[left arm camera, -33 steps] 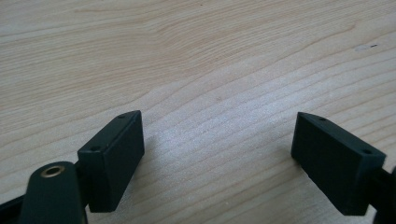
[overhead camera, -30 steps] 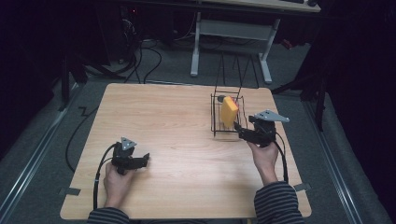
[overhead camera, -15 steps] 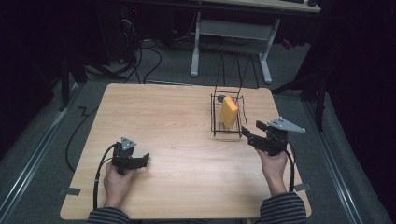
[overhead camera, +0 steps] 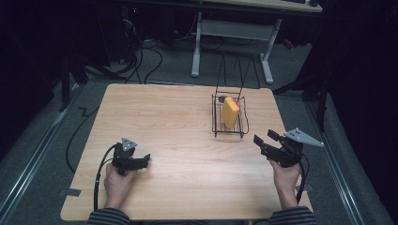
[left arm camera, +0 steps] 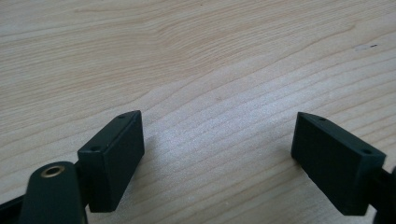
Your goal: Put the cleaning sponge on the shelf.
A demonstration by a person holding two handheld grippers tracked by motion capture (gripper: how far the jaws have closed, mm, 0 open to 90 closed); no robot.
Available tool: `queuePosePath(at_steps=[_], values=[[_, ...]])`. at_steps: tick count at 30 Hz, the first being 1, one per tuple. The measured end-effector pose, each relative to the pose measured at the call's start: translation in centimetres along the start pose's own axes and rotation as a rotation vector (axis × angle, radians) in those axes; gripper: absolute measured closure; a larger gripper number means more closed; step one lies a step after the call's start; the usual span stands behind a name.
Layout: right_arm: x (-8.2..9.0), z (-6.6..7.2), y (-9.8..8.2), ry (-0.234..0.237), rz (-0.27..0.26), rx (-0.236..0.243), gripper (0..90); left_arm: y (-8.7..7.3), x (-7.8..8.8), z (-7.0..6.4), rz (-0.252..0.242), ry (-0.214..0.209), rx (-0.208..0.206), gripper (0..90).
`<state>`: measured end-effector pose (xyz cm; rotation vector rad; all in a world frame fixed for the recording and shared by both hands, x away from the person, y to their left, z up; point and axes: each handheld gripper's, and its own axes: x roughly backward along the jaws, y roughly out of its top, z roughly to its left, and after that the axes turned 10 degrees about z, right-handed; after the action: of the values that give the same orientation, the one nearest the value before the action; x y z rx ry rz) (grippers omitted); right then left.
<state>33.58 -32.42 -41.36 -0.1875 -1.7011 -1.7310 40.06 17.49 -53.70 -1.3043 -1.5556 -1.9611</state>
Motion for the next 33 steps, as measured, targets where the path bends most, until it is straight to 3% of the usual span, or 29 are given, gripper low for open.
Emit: queuePosePath(at_steps=[17,27,33], values=[[2.3,-1.3,-3.1,0.005,-0.039,-0.066,34.2,0.0,0.0,0.0,0.000,0.000,0.000,17.7],[1.9,-1.6,-4.5,0.008,-0.030,-0.088,34.5,0.0,0.0,0.0,0.000,0.000,0.000,17.7],[0.9,-1.7,-5.5,0.009,-0.015,-0.103,34.9,0.0,0.0,0.0,0.000,0.000,0.000,17.8]])
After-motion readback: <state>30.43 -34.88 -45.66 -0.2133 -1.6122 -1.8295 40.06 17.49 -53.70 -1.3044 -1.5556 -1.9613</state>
